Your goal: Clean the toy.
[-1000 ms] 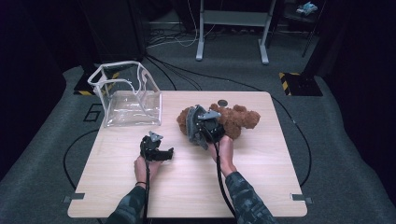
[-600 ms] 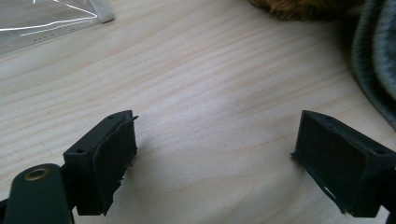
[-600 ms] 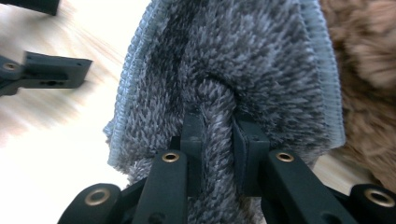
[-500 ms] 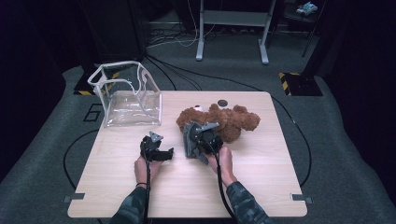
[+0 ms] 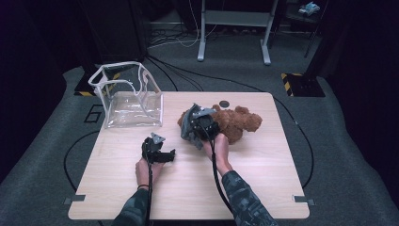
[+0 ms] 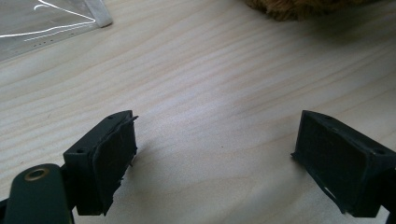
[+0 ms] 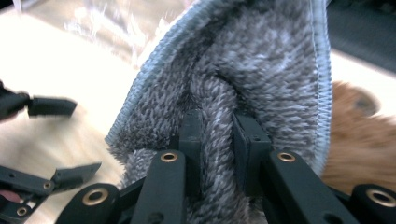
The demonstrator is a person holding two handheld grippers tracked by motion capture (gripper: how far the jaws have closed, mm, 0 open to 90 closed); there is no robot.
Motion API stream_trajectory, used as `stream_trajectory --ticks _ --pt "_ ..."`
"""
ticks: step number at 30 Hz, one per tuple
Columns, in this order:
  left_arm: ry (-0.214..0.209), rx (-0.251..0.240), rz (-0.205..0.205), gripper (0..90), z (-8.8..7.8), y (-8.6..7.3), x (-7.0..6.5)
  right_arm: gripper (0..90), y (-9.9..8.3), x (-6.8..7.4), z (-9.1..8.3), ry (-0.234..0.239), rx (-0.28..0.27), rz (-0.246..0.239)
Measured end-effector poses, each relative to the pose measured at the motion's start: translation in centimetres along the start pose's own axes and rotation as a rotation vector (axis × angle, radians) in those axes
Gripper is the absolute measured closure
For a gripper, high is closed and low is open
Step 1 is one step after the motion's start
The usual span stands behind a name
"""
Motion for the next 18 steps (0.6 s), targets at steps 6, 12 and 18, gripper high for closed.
stream_trajectory --ticks 6,12,18 --pt "0.002 -0.006 -0.004 12.3 0.0 0.0 0.0 75.8 -2.4 1.0 1.6 0.025 0.092 -0.007" --pt "0.002 -0.003 -0.002 12.3 0.0 0.0 0.0 75.9 -4.6 1.2 1.6 0.039 0.137 -0.014" --pt "0.002 -0.004 0.004 12.4 0.0 0.0 0.0 75.8 -0.5 0.2 -2.2 0.015 -0.022 -0.017"
Point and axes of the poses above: each handheld gripper's, and its own axes: z roughly forward along the jaws, y roughly out of its top, x roughly to its left, the point moved 5 cm from there along z, roughly forward along the jaws, and after that the axes turned 1 degree about -y, right-handed, at the moved point
